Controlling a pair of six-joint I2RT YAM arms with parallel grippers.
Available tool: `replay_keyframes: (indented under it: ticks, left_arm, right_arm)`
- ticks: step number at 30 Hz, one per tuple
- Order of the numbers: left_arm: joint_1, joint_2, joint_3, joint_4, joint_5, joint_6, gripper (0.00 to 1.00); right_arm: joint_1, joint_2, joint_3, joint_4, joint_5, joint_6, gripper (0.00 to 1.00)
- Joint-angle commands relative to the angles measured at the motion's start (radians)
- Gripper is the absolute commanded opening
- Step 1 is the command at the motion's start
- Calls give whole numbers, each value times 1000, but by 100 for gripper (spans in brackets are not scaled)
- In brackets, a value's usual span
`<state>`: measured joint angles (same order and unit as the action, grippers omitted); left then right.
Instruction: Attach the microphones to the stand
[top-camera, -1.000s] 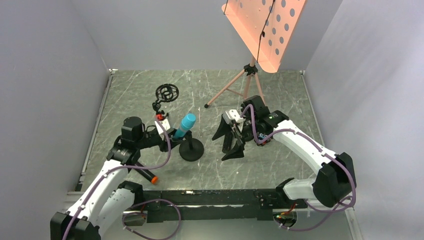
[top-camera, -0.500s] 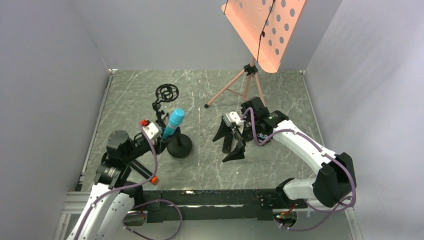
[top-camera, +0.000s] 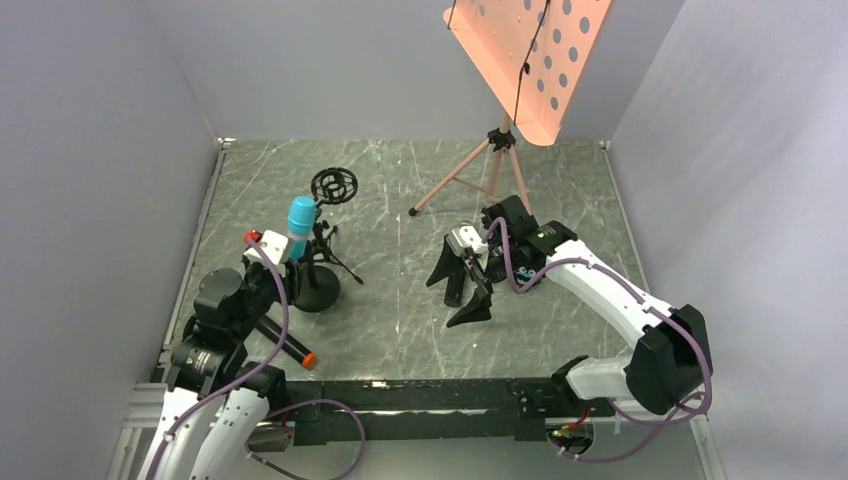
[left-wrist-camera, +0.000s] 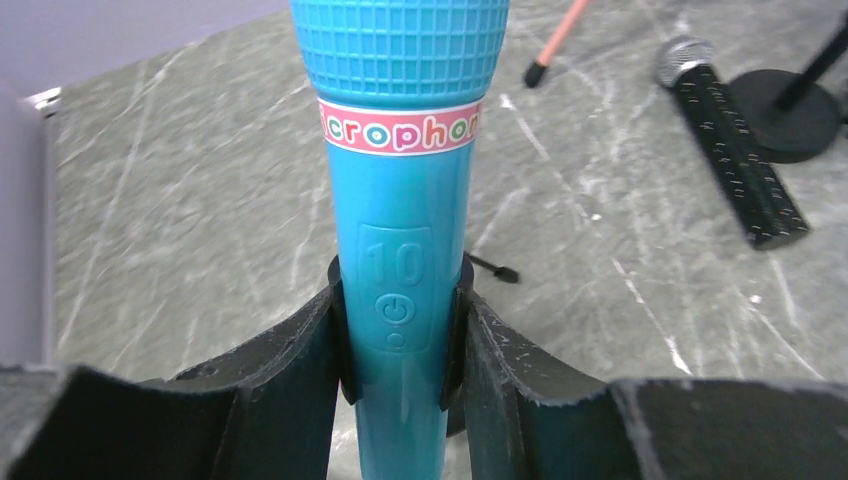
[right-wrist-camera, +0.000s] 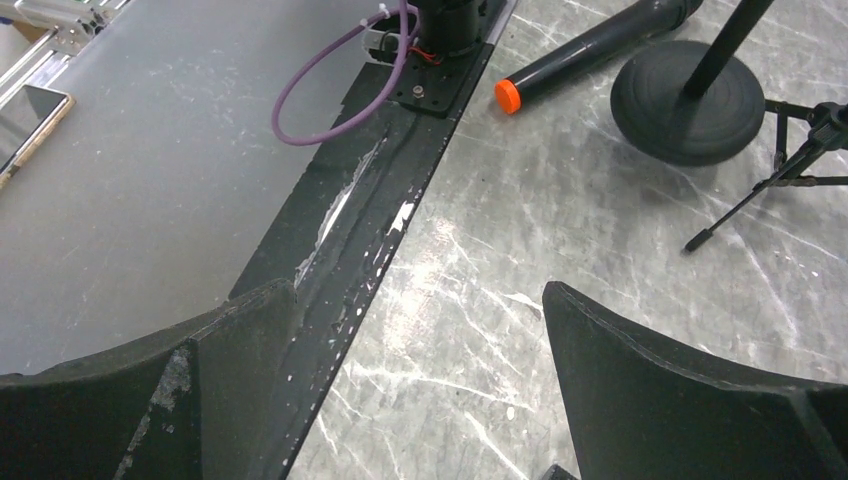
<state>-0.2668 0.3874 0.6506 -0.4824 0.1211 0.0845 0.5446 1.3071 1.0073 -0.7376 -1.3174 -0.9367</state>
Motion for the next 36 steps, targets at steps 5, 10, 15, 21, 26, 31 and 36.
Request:
replay_keyframes:
  ticks: [5,10,15,21,26,31,36]
  left_arm:
    - [1,-60,80,30,-364,-41,18]
    - [4,6,96,130,-476,0,20]
    - [75,168,139,272,-438,33,20]
    - [233,375,201,436,-330,32,19]
    - [348,592,268,627,-190,1,18]
    - [362,783,257,980,-131,65,18]
    - [392,985,338,1117,-63,64,18]
  right_arm:
    - [-3,9,37,-36,-28,-74,100]
    - [-3,6,34,-35,-29,-74,100]
    - [-5,1,34,-39,-25,-79,100]
    - [-8,-3,34,-48,-32,-88,100]
    - [-8,29,68,-153,-34,-178,100]
    - [-8,27,68,-155,-18,-188,100]
    - [-11,39,65,-155,-7,-192,100]
